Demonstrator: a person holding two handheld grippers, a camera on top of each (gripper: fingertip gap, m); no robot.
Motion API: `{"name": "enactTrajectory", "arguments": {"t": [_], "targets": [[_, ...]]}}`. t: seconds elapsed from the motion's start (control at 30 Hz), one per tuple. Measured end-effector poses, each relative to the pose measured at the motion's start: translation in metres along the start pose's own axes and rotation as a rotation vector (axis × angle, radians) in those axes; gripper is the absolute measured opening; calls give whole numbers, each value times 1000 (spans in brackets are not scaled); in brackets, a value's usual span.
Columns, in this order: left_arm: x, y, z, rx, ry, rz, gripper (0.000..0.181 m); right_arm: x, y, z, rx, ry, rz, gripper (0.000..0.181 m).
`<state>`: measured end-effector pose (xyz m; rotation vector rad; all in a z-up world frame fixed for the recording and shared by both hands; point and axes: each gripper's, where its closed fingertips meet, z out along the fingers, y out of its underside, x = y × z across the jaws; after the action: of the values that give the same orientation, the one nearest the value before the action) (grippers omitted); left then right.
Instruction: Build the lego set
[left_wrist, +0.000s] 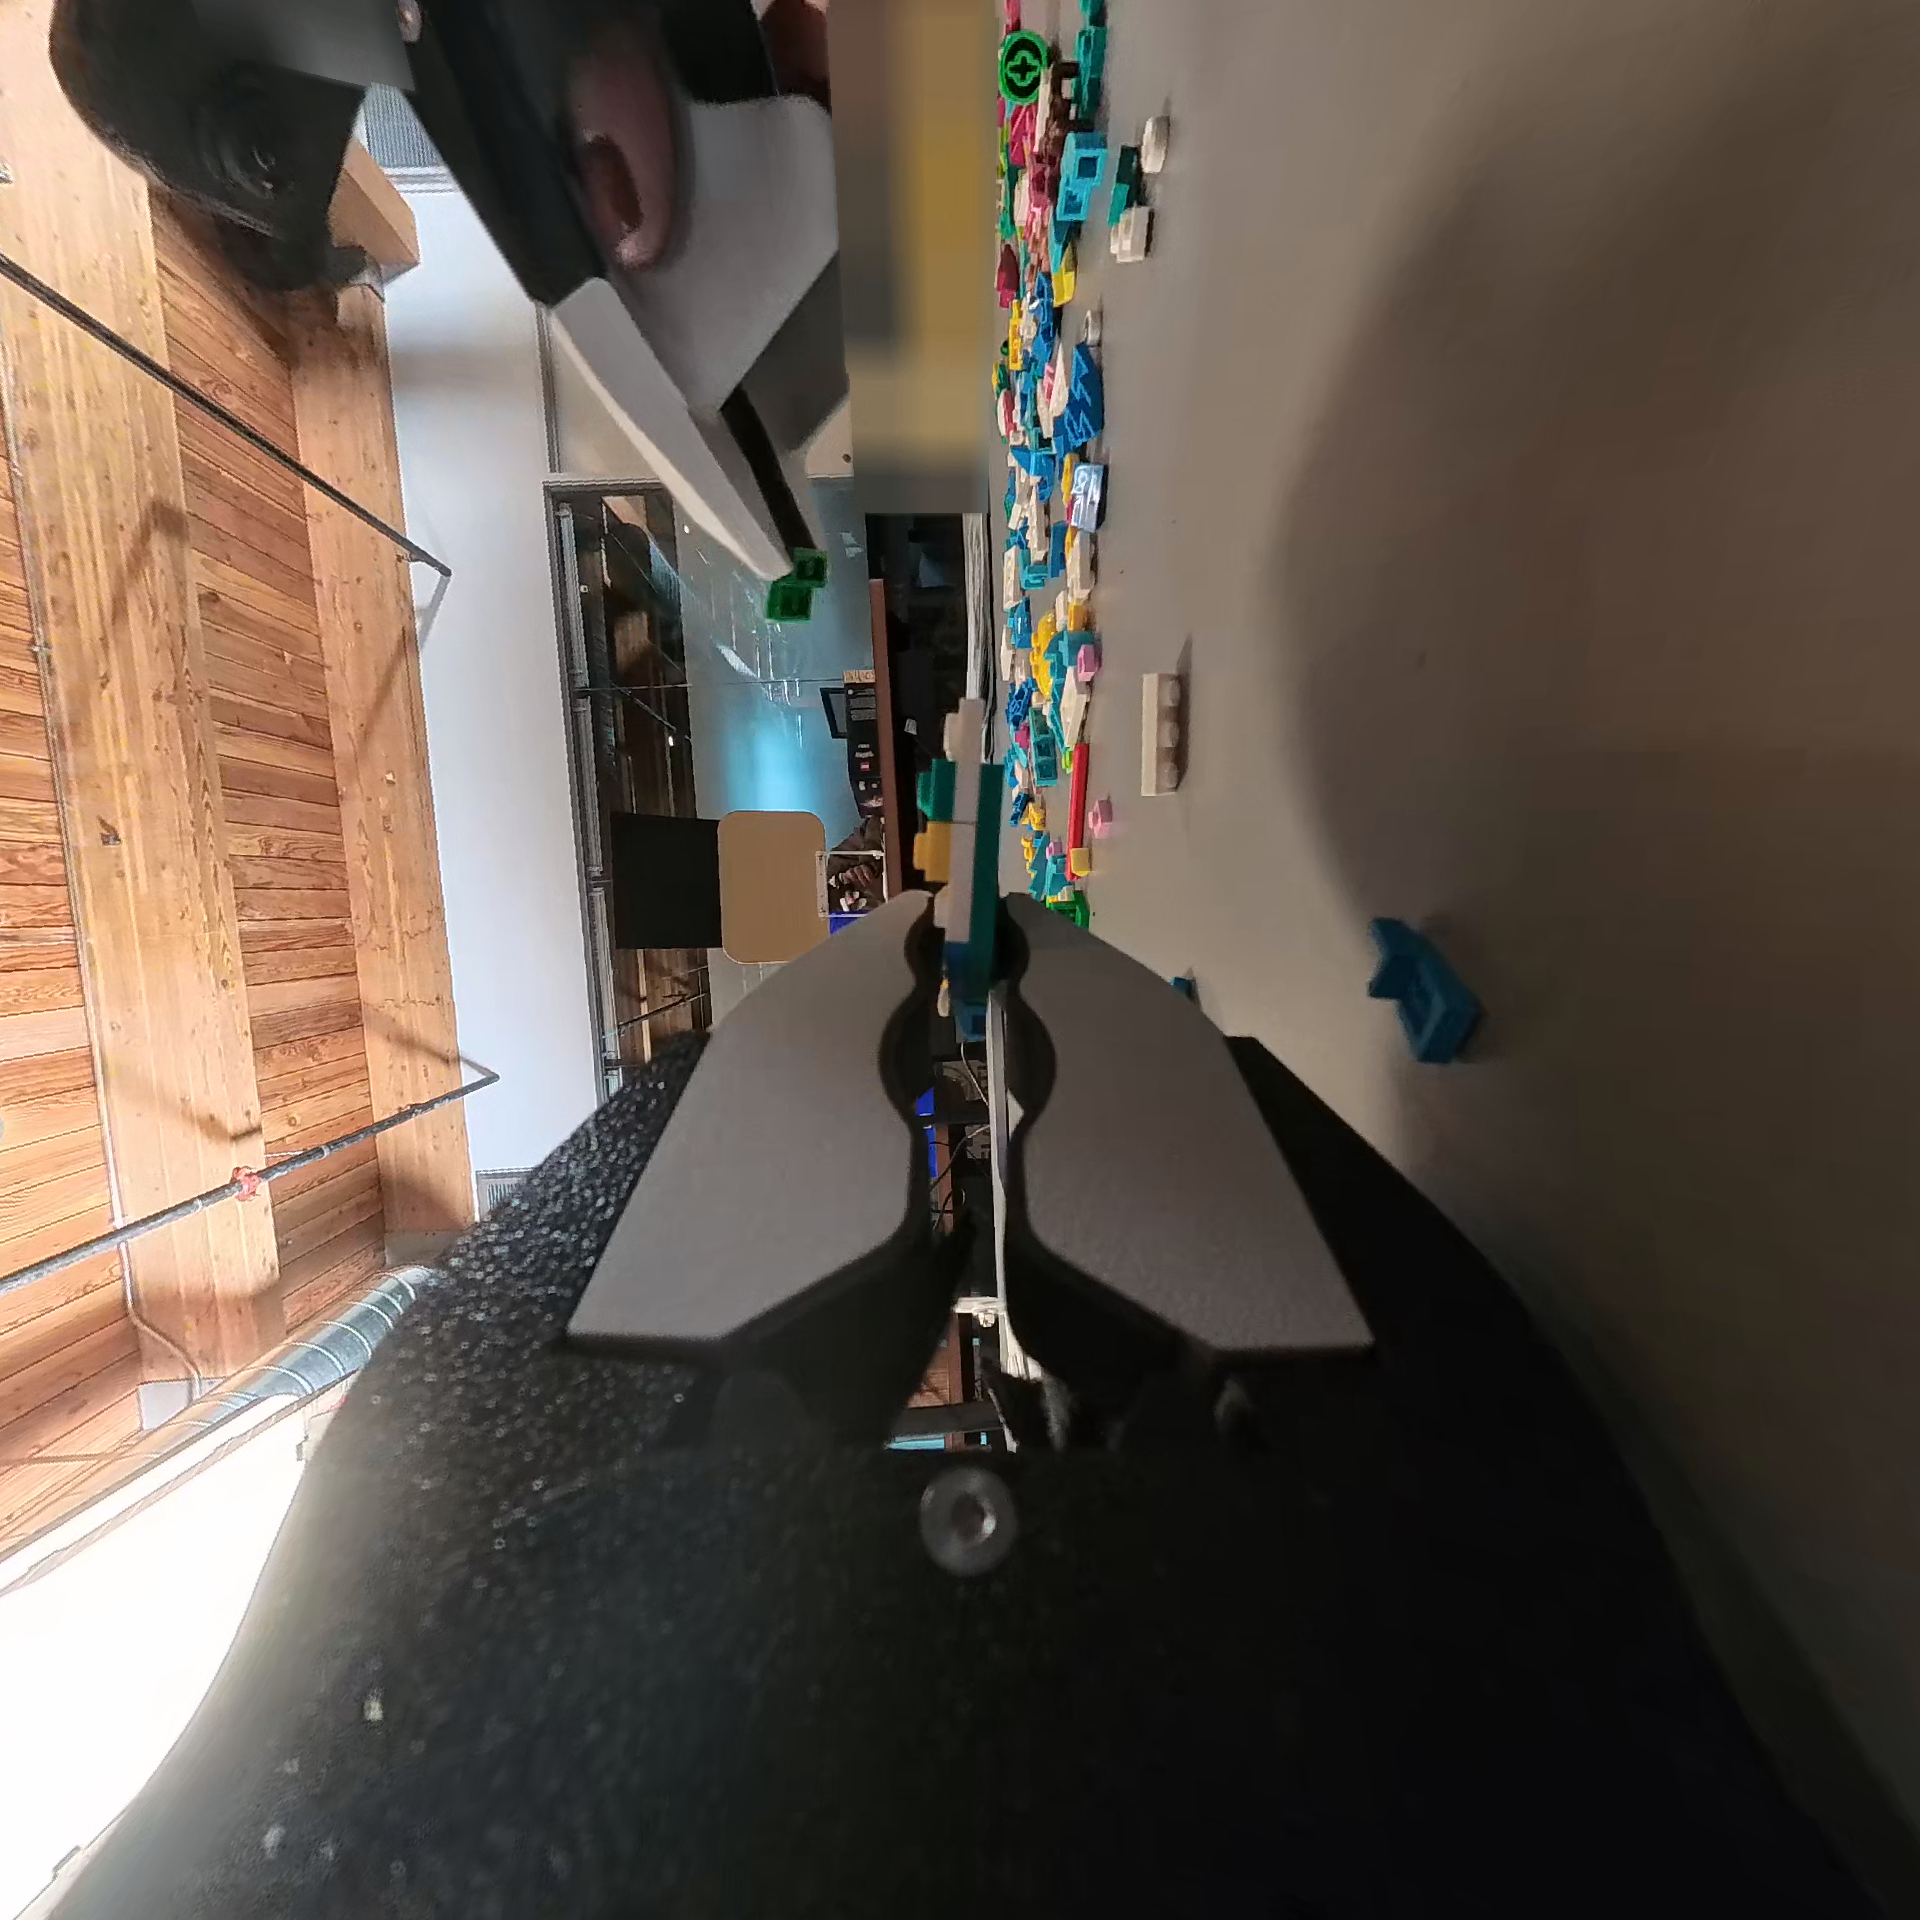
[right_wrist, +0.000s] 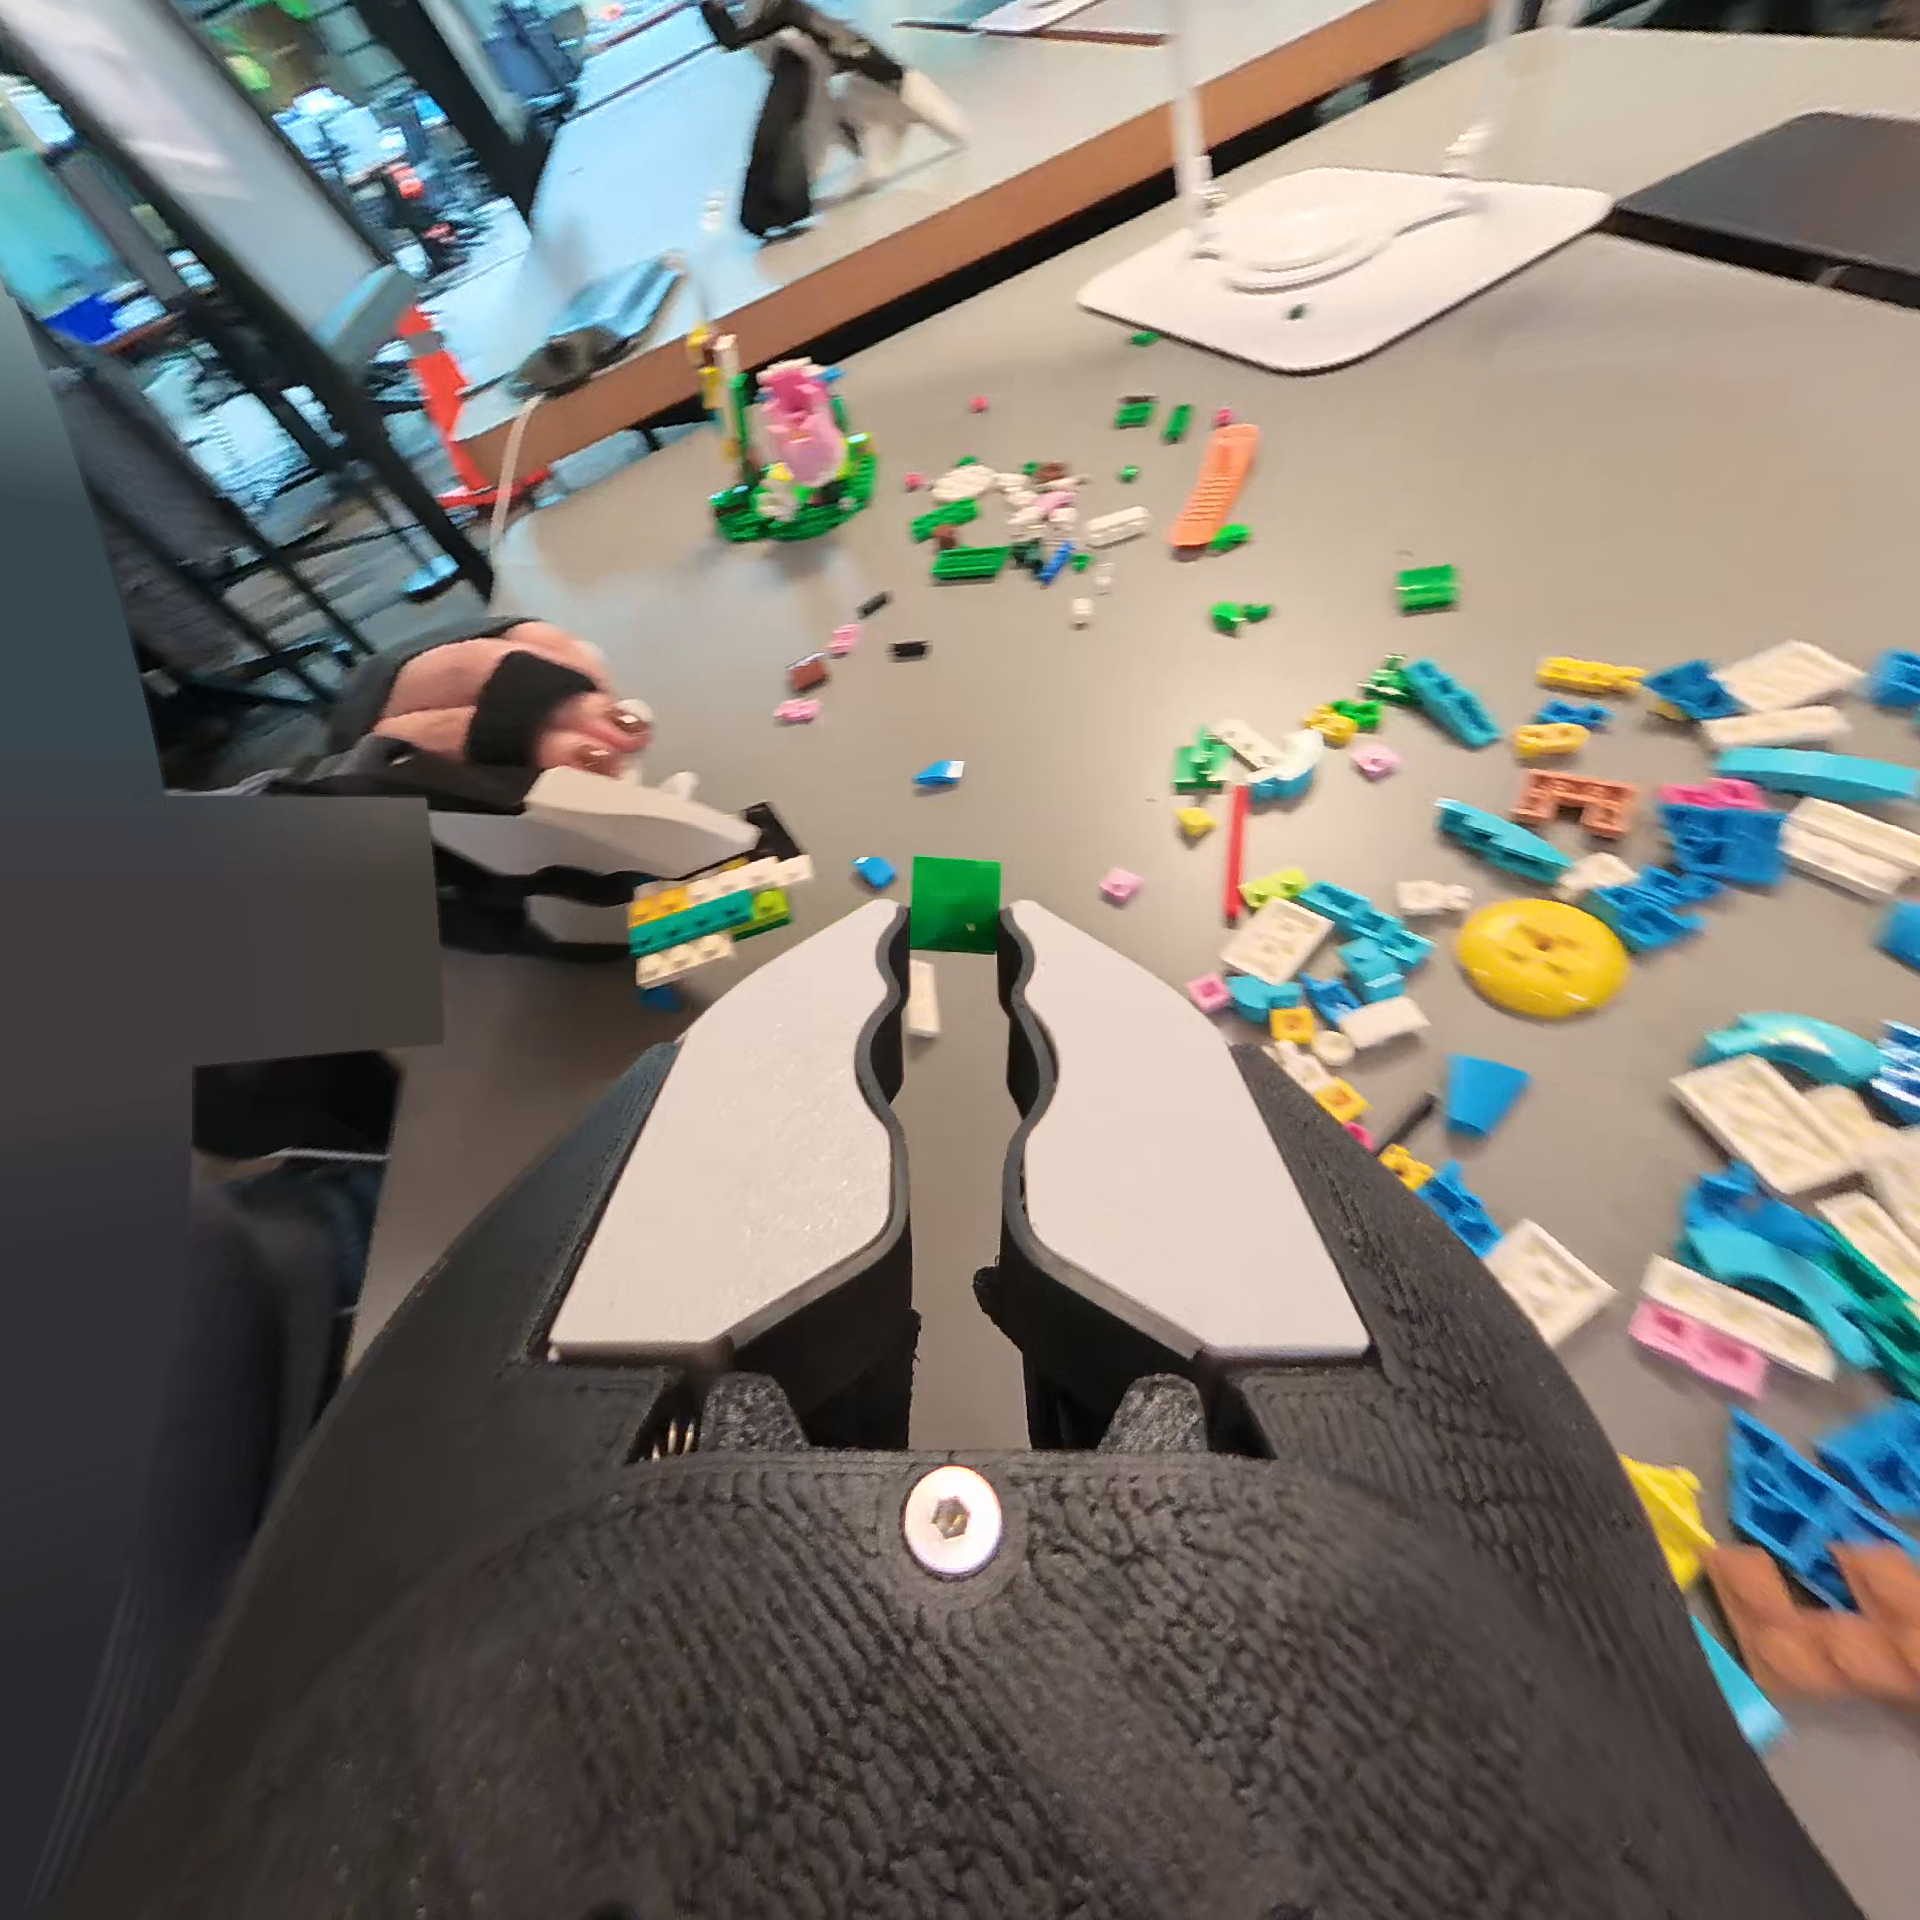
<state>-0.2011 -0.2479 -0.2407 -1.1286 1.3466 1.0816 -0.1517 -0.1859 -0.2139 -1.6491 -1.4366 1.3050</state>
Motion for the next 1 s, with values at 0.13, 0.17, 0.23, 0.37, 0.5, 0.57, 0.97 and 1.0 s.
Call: {"name": "enactTrajectory", "arguments": {"t": [0.13, 0.17, 0.23, 0.37, 0.5, 0.57, 0.97, 1.0], "targets": [[0, 0, 0, 1, -1, -1, 8, 2, -2, -1, 9, 27, -17, 14], [0, 0, 0, 1, -1, -1, 8, 2, -1, -1, 9, 26, -20, 14], [0, 0, 0, 1, -1, -1, 8, 2, -1, 0, 4, 28, -25, 14], [0, 0, 0, 0, 0, -3, 8, 0, 1, 0, 0, 23, -37, 14], [0, 0, 0, 0, 1, -4, 8, -1, 0, 1, -3, 15, -52, 14], [0, 0, 0, 2, 0, -3, 8, -1, 2, 2, -11, 19, -58, 14], [1, -1, 0, 2, 0, 0, 8, -2, 4, 5, -43, 22, -112, 14], [1, -1, 0, 3, 0, 0, 8, -2, 5, 5, -49, 27, -121, 14]]}}
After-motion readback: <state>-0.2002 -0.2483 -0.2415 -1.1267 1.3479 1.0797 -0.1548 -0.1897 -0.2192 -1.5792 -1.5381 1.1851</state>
